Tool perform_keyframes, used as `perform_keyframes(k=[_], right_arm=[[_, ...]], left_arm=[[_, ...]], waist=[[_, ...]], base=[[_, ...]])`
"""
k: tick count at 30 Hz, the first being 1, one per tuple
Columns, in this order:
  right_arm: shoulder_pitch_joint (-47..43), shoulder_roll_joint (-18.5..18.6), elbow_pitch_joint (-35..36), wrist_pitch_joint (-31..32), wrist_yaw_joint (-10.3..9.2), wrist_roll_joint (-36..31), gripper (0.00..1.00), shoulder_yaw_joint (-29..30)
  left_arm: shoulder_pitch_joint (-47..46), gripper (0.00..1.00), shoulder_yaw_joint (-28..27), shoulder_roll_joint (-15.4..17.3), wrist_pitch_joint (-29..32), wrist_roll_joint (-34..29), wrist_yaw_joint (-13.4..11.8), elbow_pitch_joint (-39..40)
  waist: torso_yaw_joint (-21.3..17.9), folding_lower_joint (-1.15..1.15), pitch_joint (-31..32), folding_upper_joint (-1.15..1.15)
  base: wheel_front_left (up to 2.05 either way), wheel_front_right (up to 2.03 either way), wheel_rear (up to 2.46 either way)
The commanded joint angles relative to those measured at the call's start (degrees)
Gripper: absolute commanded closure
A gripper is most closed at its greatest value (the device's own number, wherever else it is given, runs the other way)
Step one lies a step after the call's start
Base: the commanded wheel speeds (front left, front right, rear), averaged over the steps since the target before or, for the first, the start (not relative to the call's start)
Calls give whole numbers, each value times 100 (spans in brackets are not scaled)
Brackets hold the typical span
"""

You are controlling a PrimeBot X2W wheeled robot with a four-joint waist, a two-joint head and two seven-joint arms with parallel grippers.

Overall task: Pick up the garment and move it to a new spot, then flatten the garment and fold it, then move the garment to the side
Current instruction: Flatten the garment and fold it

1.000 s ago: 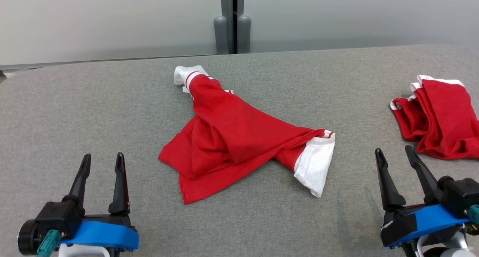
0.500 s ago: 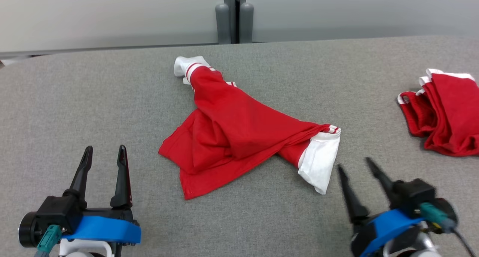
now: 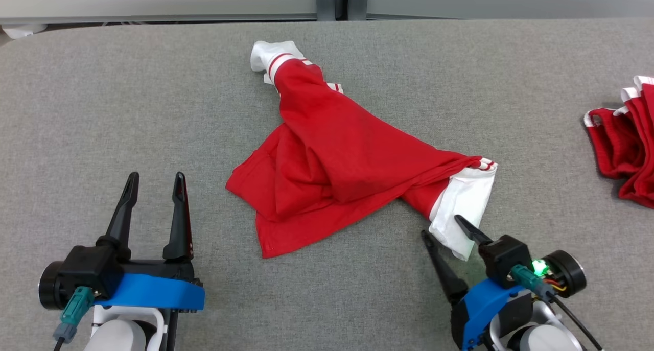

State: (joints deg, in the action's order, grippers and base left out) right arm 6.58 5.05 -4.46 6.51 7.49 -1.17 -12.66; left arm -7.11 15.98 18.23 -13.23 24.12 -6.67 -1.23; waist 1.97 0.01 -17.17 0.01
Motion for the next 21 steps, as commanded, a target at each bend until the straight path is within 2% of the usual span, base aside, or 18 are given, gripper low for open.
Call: perform_keyframes(k=[1, 2, 3, 7, 15, 21], right_arm=[[46, -30, -37, -5, 1, -70, 93, 102], [49, -49, -52, -12, 1, -58, 93, 167], [51, -63, -56, -32, 1, -43, 100, 233], [-23, -106, 110, -128, 1, 65, 100, 548], [148, -14, 513, -316, 1, 134, 100, 1696], [373, -20, 810, -743, 1, 222, 100, 2237]], left_arm=[[-101, 0, 16, -16, -51, -31, 25, -35], [-122, 0, 18, -24, -56, -33, 41, -48], [-142, 0, 21, -31, -71, -35, 52, -61], [-170, 0, 24, -58, -106, -45, 64, -125], [-193, 0, 1, -89, -150, -55, 69, -152], [-190, 0, -20, -97, -162, -65, 64, -136]], waist=[[13, -1, -35, -1], [12, -1, -47, -1], [10, -1, -53, -1], [-12, -1, -32, -1], [-44, -1, 55, -1], [-61, -1, 55, -1]], base=[[0, 0, 0], [0, 0, 0], [0, 0, 0], [0, 0, 0], [0, 0, 0], [0, 0, 0]])
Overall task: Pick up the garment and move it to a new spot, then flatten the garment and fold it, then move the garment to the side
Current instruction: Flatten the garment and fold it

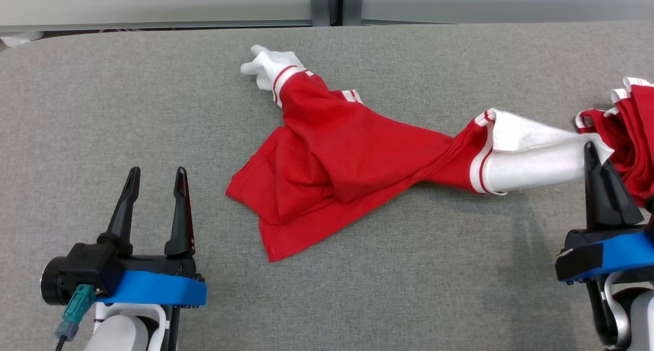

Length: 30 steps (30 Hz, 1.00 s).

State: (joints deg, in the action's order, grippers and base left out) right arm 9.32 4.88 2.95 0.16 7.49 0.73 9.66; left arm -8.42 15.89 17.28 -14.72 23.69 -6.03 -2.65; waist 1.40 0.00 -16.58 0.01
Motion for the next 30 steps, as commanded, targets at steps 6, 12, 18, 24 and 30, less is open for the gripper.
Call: perform_keyframes(k=[6, 12, 18, 24, 30], right_arm=[[-465, 122, 129, -146, 0, 283, 100, -723], [-1207, 55, -71, 148, 1, 536, 100, -1426], [-1774, -28, -443, 244, 0, 666, 100, -1480], [-1591, -85, -513, -161, 0, 754, 0, -1209], [-1387, -133, -132, -505, 0, 828, 0, -688]], left_arm=[[-48, 0, -36, -7, -28, -17, -19, 27], [-62, 0, -48, 16, -33, -14, -14, 13], [-76, 0, -54, 38, -38, 4, -5, -18], [17, 0, -67, 66, -40, 23, -45, -40], [151, 0, -75, 116, 25, 26, -119, -92]], waist=[[-30, 0, -47, -1], [-83, 0, -87, -1], [-120, 0, -83, -1], [-198, 0, -20, -1], [-256, 0, 122, -1]], base=[[0, 0, 0], [0, 0, 0], [0, 0, 0], [0, 0, 0], [0, 0, 0]])
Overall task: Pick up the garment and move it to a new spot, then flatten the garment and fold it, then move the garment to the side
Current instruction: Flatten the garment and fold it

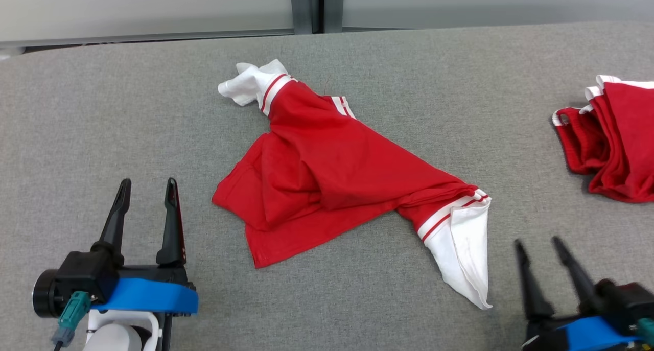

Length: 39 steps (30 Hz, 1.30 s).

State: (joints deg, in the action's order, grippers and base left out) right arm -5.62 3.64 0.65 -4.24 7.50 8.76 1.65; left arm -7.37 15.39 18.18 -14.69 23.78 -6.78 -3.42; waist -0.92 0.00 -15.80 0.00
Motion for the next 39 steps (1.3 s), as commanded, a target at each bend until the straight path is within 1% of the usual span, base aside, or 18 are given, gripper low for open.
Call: perform_keyframes(k=[1, 5, 12, 19, 26, 29, 32, 36, 39], right_arm=[[148, -14, 189, -110, -1, 32, 0, 226], [319, -32, 511, -130, 0, -12, 0, 520], [377, -36, 973, 152, 0, -126, 0, 612], [247, -59, 1070, 252, -1, -114, 0, 509], [221, -70, 1107, 274, -1, -119, 0, 475], [223, -75, 1128, 296, -1, -106, 0, 476], [256, -76, 1151, 303, -1, -108, 0, 457], [342, -73, 1137, 342, -1, -63, 0, 338], [401, -73, 1111, 332, -1, -16, 0, 292]], left_arm=[[78, 0, -26, 37, 30, 22, -53, -10], [251, 0, 6, 95, 98, -19, -118, 20], [485, 0, 137, 200, 299, -93, -169, 199], [587, 0, 171, 203, 373, -62, -236, 318], [558, 0, 204, 220, 377, -55, -240, 385], [425, 0, 369, 198, 470, -103, -127, 438], [161, 0, 717, 125, 754, -172, 95, 401], [-218, 0, 1186, -14, 1358, -156, 407, -2], [-435, 0, 1387, -74, 1756, -114, 558, -439]], waist=[[-30, 0, 68, 0], [-64, 0, 220, 0], [1, 0, 425, 0], [34, 0, 457, 0], [22, 0, 463, 0], [19, 0, 442, 0], [19, 0, 358, 0], [-79, 0, 223, 0], [-176, 0, 123, 0]], base=[[0, 0, 0], [0, 0, 0], [0, 0, 0], [0, 0, 0], [0, 0, 0], [0, 0, 0], [0, 0, 0], [0, 0, 0], [0, 0, 0]])
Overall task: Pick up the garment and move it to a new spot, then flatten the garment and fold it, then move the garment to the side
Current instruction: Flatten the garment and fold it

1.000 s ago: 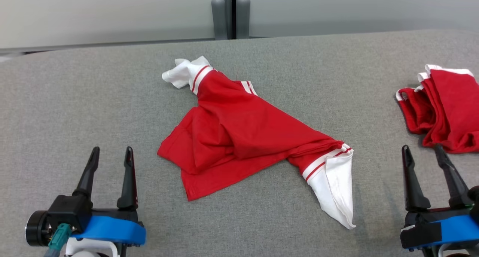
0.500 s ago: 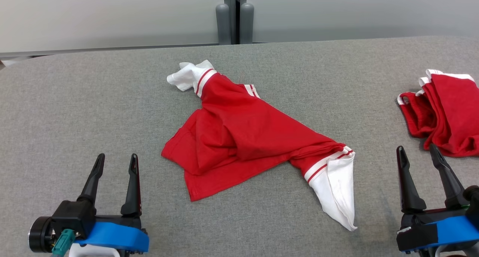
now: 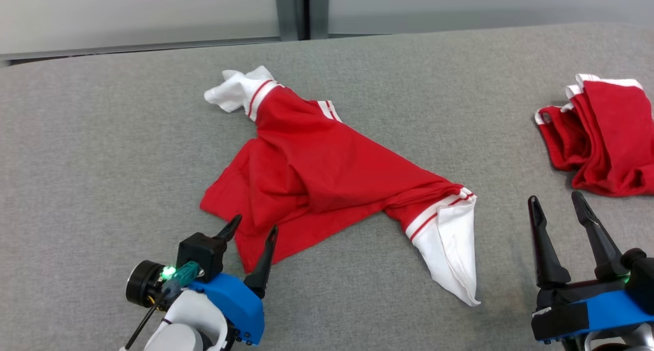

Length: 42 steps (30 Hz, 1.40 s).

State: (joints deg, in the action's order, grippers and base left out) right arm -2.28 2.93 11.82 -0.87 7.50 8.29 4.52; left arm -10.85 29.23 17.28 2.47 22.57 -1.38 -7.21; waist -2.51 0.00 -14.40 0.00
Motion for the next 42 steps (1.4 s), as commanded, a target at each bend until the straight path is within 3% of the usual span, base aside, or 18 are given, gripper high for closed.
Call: perform_keyframes(k=[1, 6, 7, 8, 20, 23, 26, 27, 28, 35, 42], right_arm=[[91, -2, -20, -14, -1, 45, 0, 4], [136, -1, -84, -84, -1, 116, 0, 38], [162, -1, -95, -85, -1, 125, 0, 34], [183, 0, -109, -100, -1, 136, 0, 25], [398, -2, -296, -230, -1, 243, 0, 50], [477, 0, -395, -273, -1, 298, 0, 47], [543, -2, -502, -347, -1, 351, 0, 39], [568, -1, -544, -366, -1, 384, 0, 29], [594, -1, -593, -392, -1, 396, 0, 21], [663, -1, -815, -583, -1, 370, 0, 1], [531, -2, -671, -515, -1, 137, 0, 134]], left_arm=[[-154, 0, 39, -14, 149, 39, 48, -208], [-548, 0, 81, -102, 393, 109, 151, -839], [-658, 71, 57, -112, 332, 93, 155, -894], [-748, 100, 13, -112, 306, 75, 114, -952], [-2324, 100, -468, 72, -376, -139, 28, -1209], [-2830, 100, -587, 55, -575, -112, 107, -1557], [-3187, 100, -648, -58, -629, 88, 341, -2155], [-3277, 60, -665, -119, -606, 181, 428, -2390], [-3396, 0, -670, -124, -660, 201, 487, -2593], [-3368, 0, -667, -302, -1260, 367, 640, -3544], [-2417, 0, -934, -301, -1735, 419, 346, -2833]], waist=[[-52, 0, -56, 0], [-146, 0, -223, 0], [-166, 0, -247, 0], [-188, 0, -276, 0], [-355, 0, -566, 0], [-441, 0, -668, 0], [-506, 0, -775, 0], [-526, 0, -811, 0], [-542, 0, -839, 0], [-560, 0, -861, 0], [-300, 0, -544, 0]], base=[[0, 0, 0], [0, 0, 0], [0, 0, 0], [0, 0, 0], [0, 0, 0], [0, 0, 0], [0, 0, 0], [0, 0, 0], [0, 0, 0], [0, 0, 0], [0, 0, 0]])
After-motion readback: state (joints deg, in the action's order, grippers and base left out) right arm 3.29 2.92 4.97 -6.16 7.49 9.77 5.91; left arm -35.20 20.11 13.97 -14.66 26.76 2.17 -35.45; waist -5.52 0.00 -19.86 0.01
